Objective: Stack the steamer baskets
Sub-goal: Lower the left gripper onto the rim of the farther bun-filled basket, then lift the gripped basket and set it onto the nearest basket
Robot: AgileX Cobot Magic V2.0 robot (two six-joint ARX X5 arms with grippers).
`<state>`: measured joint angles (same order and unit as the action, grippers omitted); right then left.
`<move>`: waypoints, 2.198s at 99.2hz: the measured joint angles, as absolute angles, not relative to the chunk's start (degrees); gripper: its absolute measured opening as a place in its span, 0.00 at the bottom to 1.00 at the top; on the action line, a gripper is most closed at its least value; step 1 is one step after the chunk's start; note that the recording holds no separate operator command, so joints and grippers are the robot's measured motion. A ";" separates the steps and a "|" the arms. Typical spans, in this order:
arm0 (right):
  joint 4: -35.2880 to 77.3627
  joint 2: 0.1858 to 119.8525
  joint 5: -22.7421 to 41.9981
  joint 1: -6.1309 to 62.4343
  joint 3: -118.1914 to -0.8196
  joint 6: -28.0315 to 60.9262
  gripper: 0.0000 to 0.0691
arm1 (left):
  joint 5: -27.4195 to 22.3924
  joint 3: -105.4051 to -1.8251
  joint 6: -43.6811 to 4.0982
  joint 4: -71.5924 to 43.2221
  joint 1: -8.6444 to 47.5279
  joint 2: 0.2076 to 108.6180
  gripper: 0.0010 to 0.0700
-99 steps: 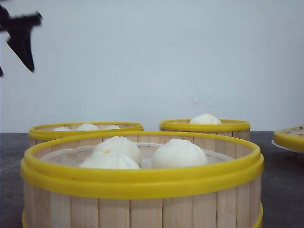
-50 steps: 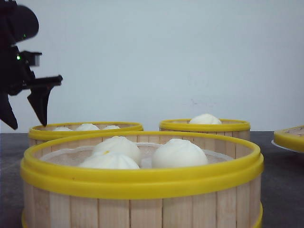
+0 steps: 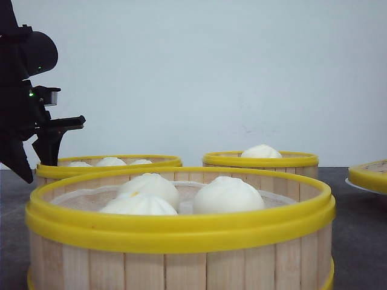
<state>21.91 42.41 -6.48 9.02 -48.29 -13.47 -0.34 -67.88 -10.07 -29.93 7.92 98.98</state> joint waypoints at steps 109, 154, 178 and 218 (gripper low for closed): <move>23.44 42.39 -6.44 9.02 -48.29 -13.28 0.51 | -11.38 -75.68 -9.43 -41.23 6.68 75.59 0.02; 23.94 42.37 -6.44 9.02 -48.29 -13.26 0.51 | -18.28 -75.55 -4.86 -53.95 16.53 66.85 0.02; 23.73 42.35 -6.44 9.02 -48.29 -13.26 0.51 | -17.82 -70.59 -4.08 -52.82 23.70 66.85 0.02; 23.49 42.35 -6.44 9.02 -48.29 -13.28 0.51 | -12.32 -59.81 -4.49 -43.48 30.44 67.96 0.02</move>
<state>23.49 42.35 -6.44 9.02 -48.29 -13.28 -12.32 -59.81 -4.49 -43.48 30.44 67.96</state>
